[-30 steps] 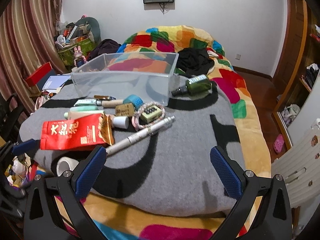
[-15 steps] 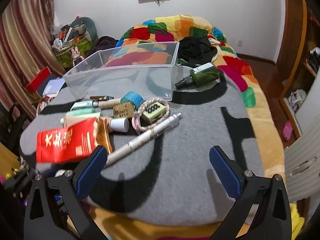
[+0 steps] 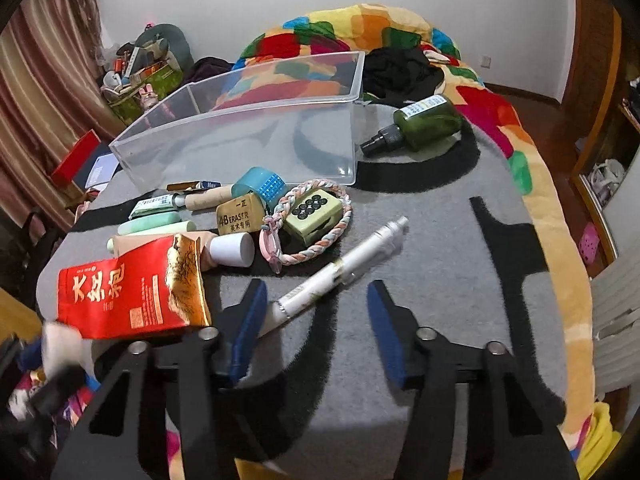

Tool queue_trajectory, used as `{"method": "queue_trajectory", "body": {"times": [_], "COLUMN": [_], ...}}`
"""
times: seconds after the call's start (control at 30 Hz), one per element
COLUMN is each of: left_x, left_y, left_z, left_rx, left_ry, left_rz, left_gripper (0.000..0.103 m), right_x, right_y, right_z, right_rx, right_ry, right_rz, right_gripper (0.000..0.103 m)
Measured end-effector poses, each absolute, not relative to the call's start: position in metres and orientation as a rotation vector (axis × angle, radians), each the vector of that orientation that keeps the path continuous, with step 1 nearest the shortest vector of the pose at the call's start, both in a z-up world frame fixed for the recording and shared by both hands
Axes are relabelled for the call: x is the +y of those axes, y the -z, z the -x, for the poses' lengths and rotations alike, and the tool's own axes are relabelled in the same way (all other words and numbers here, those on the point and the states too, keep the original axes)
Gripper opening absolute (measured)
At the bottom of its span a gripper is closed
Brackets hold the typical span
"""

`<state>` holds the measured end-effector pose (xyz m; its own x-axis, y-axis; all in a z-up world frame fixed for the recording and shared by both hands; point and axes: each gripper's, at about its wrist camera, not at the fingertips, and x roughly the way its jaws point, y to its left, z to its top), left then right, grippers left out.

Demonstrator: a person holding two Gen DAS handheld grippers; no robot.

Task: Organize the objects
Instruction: 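Grasp the white tape roll with the left tool while the right tool grasps the white pen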

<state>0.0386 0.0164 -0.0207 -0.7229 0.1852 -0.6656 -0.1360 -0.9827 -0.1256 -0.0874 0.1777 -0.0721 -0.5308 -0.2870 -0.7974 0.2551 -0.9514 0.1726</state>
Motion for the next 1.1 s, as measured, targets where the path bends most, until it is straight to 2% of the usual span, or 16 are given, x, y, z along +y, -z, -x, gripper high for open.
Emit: {"method": "queue_trajectory", "body": {"times": [0.17,0.3,0.43,0.53,0.63,0.83,1.0,1.1], "left_x": [0.005,-0.002,-0.009,-0.011,-0.014,-0.019,-0.024,-0.023], "left_y": [0.008,0.000,-0.009,-0.012,-0.014,-0.008,-0.004,-0.005], "left_z": [-0.037,-0.033,-0.020,-0.011,-0.001,0.019,0.024,0.028], "left_rx": [-0.103,-0.089,-0.079,-0.061,-0.054,-0.048,-0.052,-0.054], "left_ry": [-2.828,-2.871,-2.911,-2.939,-2.950,-2.949,-2.950,-2.949], "left_rz": [1.046,1.020,0.996,0.988,0.993,1.038,1.051,1.057], "left_gripper": [0.038,0.038,0.038,0.038,0.038,0.039,0.039,0.039], "right_x": [0.190,0.205,0.218,0.215,0.200,0.175,0.195,0.207], "right_y": [0.069,0.073,0.074,0.072,0.074,0.082,0.076,0.072], "right_z": [0.080,0.081,0.095,0.103,0.112,0.105,0.093,0.087], "right_rx": [-0.059,-0.083,-0.260,-0.318,-0.283,-0.023,-0.070,-0.070], "right_ry": [2.479,2.489,2.467,2.477,2.498,2.601,2.558,2.555], "right_rz": [-1.329,-1.400,-1.435,-1.433,-1.451,-1.403,-1.382,-1.394], "right_gripper": [0.031,0.031,0.031,0.038,0.047,0.047,0.032,0.016]}}
